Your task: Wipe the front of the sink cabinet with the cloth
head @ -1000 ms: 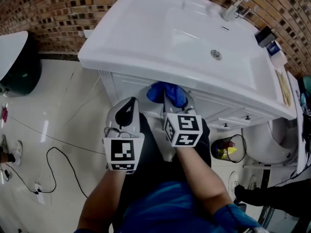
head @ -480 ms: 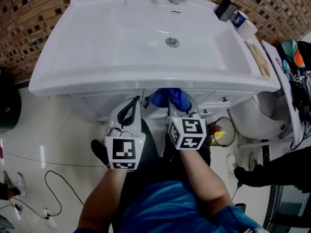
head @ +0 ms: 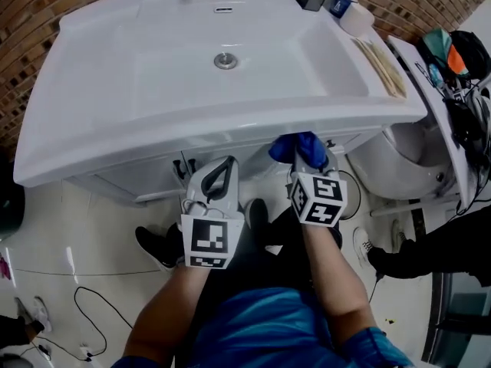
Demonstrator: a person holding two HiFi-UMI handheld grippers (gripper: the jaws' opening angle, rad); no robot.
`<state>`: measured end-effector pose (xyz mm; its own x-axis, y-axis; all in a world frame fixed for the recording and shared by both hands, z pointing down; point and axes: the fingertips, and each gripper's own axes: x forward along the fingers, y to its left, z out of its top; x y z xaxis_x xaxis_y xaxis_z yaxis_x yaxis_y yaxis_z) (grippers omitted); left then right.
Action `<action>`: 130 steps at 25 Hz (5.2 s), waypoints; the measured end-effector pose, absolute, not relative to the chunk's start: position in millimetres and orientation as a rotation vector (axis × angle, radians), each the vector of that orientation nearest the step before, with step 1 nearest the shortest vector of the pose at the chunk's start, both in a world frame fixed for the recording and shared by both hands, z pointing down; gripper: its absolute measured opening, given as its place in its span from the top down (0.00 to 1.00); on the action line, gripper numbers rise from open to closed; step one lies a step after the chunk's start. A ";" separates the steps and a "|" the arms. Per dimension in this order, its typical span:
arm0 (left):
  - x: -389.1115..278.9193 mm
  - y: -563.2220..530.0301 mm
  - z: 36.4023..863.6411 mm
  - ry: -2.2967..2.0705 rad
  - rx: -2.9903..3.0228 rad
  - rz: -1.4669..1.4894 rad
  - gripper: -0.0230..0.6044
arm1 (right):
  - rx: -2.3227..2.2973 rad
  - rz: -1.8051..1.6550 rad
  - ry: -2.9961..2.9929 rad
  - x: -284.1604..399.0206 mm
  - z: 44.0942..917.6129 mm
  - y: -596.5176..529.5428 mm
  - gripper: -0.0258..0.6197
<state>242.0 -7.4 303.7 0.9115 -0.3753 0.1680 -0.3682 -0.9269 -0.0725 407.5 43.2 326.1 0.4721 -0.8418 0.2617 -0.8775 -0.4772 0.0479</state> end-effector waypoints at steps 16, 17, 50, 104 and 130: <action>259.2 0.3 314.6 0.550 -3.061 -0.299 0.96 | 2.587 0.323 -1.403 447.3 336.4 61.8 0.85; 257.1 -1.3 313.6 0.558 -3.060 -0.295 0.96 | 2.595 0.331 -1.403 446.2 336.2 62.6 0.85; -66.1 -135.1 303.3 1.523 -2.796 -0.273 0.96 | 1.907 0.197 -2.266 58.6 316.7 -111.9 0.85; -205.5 -162.1 426.3 1.955 -2.825 0.044 0.96 | 1.556 0.623 -1.908 -85.5 632.7 -229.2 0.85; -157.4 -116.9 423.5 1.689 -2.831 -0.109 0.96 | 1.814 0.218 -2.399 -83.2 355.4 -175.0 0.85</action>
<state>-157.4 -116.9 423.5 0.4766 -0.8685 0.1367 -0.8788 -0.4664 0.1005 -83.2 -175.0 355.4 -0.2712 -0.9443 0.1864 -0.9624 0.2687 -0.0391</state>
